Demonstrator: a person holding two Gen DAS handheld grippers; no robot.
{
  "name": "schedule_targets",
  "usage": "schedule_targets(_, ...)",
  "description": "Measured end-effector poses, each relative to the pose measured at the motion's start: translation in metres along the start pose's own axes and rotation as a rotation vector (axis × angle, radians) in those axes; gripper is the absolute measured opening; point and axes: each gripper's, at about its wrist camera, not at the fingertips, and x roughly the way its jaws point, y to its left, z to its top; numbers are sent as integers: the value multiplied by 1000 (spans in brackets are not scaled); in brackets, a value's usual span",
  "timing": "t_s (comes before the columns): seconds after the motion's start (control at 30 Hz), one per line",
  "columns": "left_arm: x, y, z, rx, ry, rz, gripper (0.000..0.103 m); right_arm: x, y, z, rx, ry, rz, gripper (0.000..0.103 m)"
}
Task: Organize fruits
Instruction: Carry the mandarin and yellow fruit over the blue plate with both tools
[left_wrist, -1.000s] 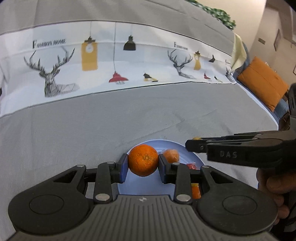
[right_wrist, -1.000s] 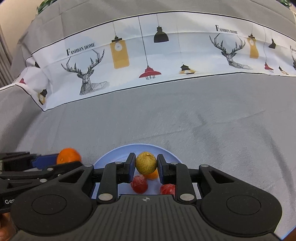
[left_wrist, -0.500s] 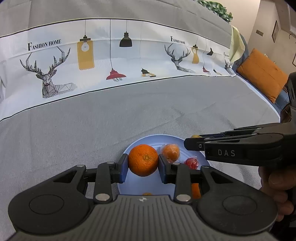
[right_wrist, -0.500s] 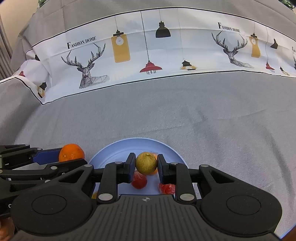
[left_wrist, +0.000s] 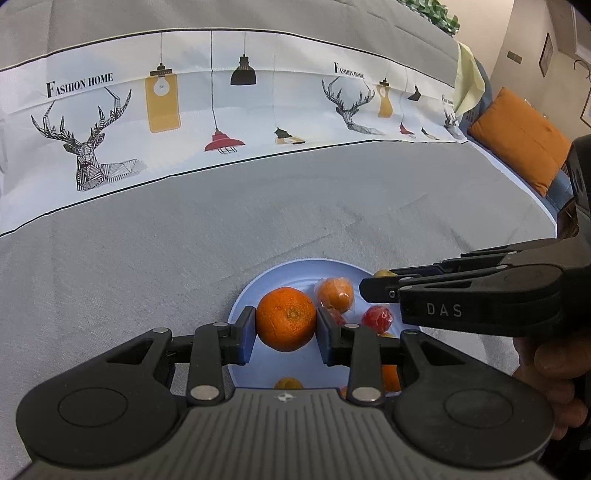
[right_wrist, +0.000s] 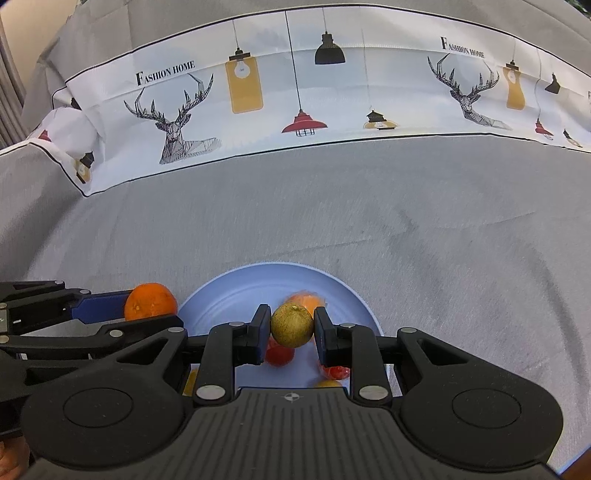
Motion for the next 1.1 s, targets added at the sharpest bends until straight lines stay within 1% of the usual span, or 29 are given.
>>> schedule_targets(0.97,3,-1,-1,1,7,-9,38,4,-1,-3,-8,23,2,26)
schedule_targets(1.07,5,-1,-1,-3,21,-7,40,5,-2,-4,-7,22,-6,26)
schedule_targets(1.1,5,-1,-1,-5,20,-7,40,5,-2,-3,-7,22,-11,28)
